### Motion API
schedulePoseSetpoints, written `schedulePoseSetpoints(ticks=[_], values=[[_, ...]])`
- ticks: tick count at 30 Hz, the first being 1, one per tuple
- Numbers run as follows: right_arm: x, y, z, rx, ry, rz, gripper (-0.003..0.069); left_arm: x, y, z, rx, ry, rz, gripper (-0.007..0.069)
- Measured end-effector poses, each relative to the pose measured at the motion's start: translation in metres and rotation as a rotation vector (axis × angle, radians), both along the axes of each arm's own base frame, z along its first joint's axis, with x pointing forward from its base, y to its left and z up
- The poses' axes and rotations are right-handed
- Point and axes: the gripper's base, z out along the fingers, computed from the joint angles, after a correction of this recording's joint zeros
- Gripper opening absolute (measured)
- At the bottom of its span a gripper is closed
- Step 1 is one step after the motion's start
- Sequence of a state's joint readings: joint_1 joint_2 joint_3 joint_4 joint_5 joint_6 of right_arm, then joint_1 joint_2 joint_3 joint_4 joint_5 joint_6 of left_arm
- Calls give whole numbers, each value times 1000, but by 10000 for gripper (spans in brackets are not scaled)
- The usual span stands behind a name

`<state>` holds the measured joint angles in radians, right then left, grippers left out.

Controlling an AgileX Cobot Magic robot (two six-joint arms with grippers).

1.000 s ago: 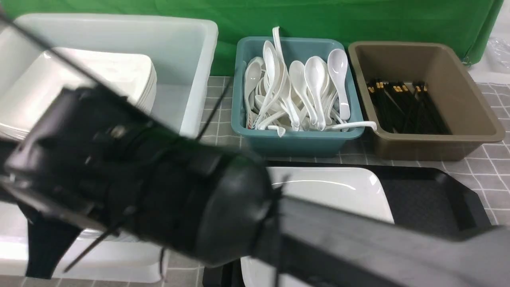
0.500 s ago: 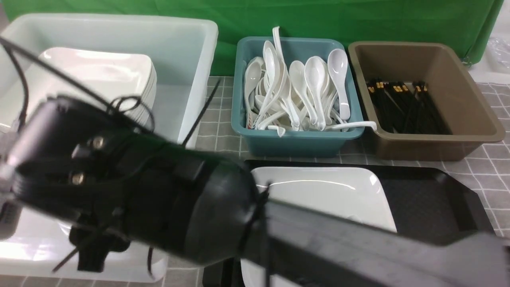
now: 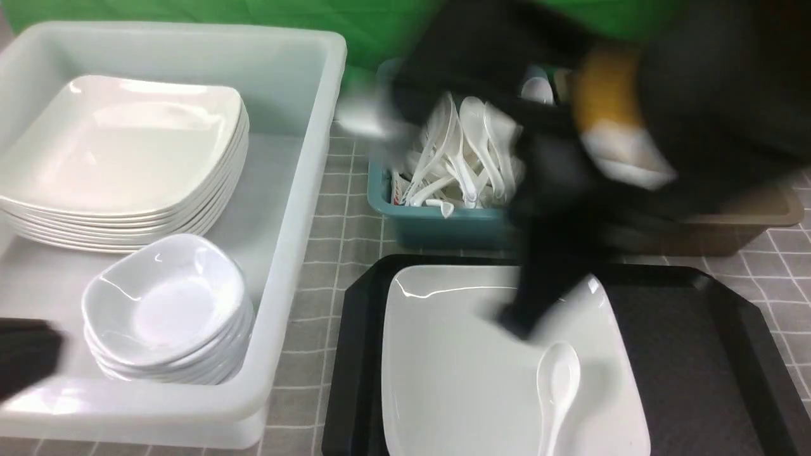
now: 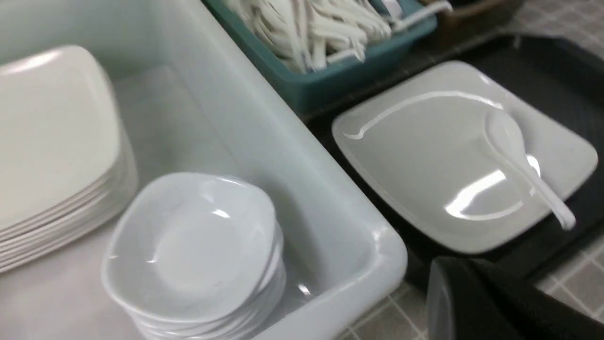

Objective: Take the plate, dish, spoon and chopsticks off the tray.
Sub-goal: Use the left arm to grab a soup spoon from the plate

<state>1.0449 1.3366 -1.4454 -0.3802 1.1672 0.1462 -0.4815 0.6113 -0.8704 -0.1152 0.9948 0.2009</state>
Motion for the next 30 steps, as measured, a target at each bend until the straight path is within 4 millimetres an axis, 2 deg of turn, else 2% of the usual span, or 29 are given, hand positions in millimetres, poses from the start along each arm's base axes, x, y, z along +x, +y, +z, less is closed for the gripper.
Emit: schedulePoseSetpoints(ticks=[3,4,5,7,9,10,12,18,19,21,22,24,26,27,29,30], values=[[-24,-56,-16,46,26,-123,89,37,-24,-17,39,128,-32,11],[-28,-62,-18,56,29,-139,89,43,-27,-20,40,145,-34,11],[-46,-96,-29,108,32,-209,89,72,-47,-37,32,228,-49,11],[-60,-116,-36,152,29,-240,89,91,-65,-53,4,298,-71,9],[-67,-127,-40,175,25,-250,89,100,-77,-63,-2,328,-86,6],[-71,-133,-42,192,21,-254,89,105,-90,-72,0,354,-106,3],[-82,-148,-43,246,7,-258,90,108,-129,-90,22,409,-166,1],[-95,-168,-37,331,-31,-249,91,97,-220,-119,113,480,-225,6],[-96,-170,-37,341,-35,-249,91,96,-240,-126,138,485,-240,21],[-98,-172,-36,350,-38,-248,91,98,-264,-136,169,495,-252,60],[-98,-172,-36,350,-38,-248,91,99,-266,-138,173,495,-254,65],[-99,-173,-36,356,-40,-247,95,109,-287,-152,218,526,-239,157],[-99,-173,-36,356,-40,-247,96,113,-292,-157,239,533,-231,197],[-99,-173,-36,356,-40,-247,99,121,-300,-164,271,530,-217,281],[-99,-173,-36,357,-39,-247,101,124,-305,-172,295,533,-209,329],[-99,-173,-36,356,-39,-247,101,128,-308,-177,315,520,-205,379]])
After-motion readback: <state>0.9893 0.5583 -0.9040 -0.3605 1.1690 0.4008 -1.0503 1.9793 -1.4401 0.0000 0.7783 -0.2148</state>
